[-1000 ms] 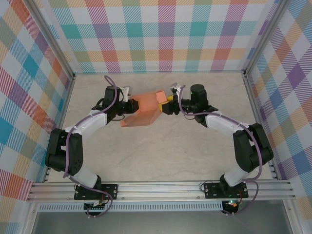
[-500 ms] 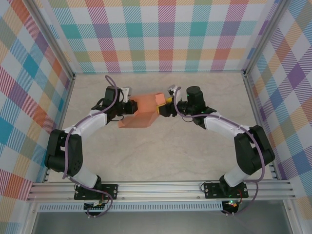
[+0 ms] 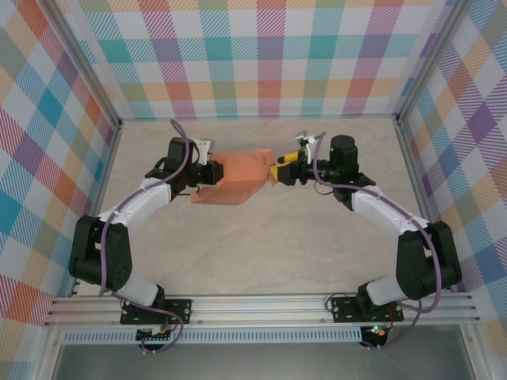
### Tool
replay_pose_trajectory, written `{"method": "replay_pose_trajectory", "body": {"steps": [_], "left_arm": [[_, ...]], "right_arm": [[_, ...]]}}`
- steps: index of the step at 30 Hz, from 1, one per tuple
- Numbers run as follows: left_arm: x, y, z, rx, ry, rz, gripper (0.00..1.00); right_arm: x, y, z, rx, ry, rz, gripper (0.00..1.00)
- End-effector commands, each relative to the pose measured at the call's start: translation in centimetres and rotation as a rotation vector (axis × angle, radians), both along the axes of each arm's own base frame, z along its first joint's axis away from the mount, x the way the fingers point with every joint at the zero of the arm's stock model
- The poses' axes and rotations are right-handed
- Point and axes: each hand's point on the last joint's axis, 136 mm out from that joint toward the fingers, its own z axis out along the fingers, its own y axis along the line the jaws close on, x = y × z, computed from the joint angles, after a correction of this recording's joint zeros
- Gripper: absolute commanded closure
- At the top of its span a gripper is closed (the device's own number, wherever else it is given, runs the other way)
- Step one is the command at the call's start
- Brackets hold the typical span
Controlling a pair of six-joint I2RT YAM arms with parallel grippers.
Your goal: Fold the paper box
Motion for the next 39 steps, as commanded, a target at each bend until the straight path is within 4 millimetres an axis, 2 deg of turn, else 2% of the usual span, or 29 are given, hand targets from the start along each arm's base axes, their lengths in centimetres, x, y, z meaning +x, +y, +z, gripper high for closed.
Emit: {"method": "replay_pose_trajectory", "body": {"steps": [1, 7, 11, 16, 28, 34, 39], "left_arm": [[0.2, 0.0, 2.6, -0.018, -0.049, -0.021, 1.00], [0.2, -0.2, 2.5, -0.023, -0.047, -0.030, 1.00], [0.1, -0.3, 2.4, -0.032, -0.038, -0.034, 1.00], [0.0, -0.4, 2.5, -0.040, -0.034, -0.035, 1.00], [0.1, -0.6, 2.3, -0.059, -0.027, -0.027, 1.00], [0.3, -0.3, 2.2, -0.058, -0.025, -0.005, 1.00], [0.6, -0.1, 2.1, -0.057, -0.021, 0.023, 1.00]], "right_arm": [[-1.5, -0.4, 1.7, 0.048, -0.038, 0.056, 0.29], [0.3, -2.8, 1.1, 0.060, -0.010, -0.039, 0.32], [0.3, -2.6, 0.0, 0.017, -0.006, -0.008, 0.38], [-0.1, -0.1, -1.4, -0.054, -0.046, 0.044, 0.42], [0.7, 3.5, -1.7, -0.073, -0.055, 0.059, 0.71], [1.8, 4.8, -2.5, -0.127, -0.065, -0.076, 0.72], [0.9, 6.5, -2.9, -0.151, -0.089, -0.061, 0.70]]}}
